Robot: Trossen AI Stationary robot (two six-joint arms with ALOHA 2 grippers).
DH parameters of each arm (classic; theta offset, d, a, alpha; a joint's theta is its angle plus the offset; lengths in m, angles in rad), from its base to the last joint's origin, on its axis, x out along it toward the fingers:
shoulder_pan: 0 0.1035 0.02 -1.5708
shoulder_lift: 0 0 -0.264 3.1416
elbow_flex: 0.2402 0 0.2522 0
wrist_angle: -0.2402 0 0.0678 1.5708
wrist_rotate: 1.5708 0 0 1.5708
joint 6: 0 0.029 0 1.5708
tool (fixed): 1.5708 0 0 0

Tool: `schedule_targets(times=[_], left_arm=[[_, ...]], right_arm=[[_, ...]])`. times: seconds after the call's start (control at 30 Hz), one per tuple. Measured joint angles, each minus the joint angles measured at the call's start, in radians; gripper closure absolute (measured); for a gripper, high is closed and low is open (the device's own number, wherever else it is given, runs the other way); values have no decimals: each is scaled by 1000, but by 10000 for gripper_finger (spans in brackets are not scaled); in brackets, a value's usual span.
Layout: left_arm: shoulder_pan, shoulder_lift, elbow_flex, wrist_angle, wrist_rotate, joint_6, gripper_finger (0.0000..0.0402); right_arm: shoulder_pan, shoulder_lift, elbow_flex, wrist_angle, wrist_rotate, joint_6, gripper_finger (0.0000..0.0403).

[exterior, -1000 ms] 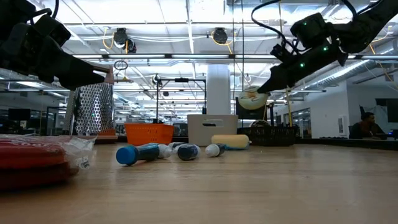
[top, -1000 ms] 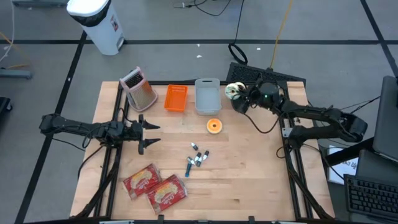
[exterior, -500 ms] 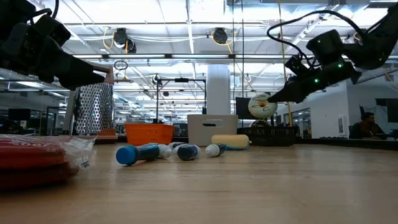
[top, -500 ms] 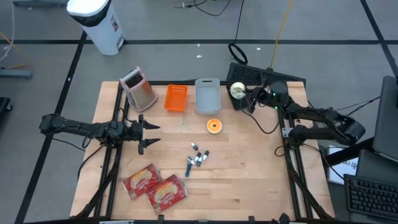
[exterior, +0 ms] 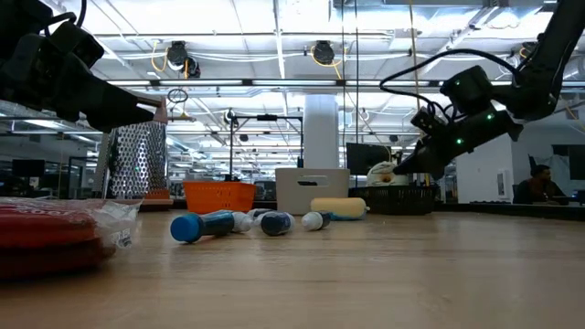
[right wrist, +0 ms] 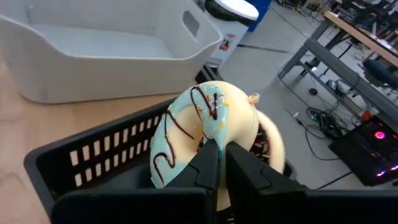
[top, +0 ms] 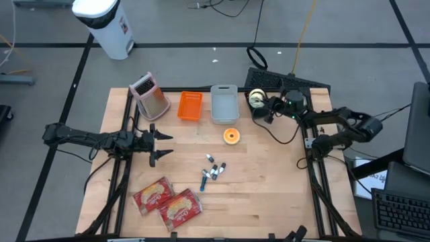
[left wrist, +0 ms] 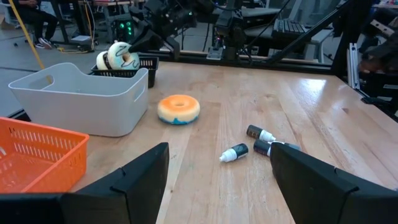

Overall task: Pick & Place Food Item
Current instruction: Put the light blue doughnut into the black bin, then put the blue doughnut into the black bin

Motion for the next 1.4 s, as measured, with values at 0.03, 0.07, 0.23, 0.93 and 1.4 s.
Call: schedule_targets(times=[0.03,0.07,0.23,0.93,1.4], left_arm=[[0,0,0,0,0,0,119],[0,0,0,0,0,0,119],[0,0,0,0,0,0,119],[0,0,0,0,0,0,119],[0,0,0,0,0,0,119]], right_arm=[[0,8,0,0,0,0,394],[0,14,0,-1,0,0,394],[0,33,0,-1,3,-18,394],[2,34,0,42,109,-14,251],[373,-30,2,135,110,120,215]])
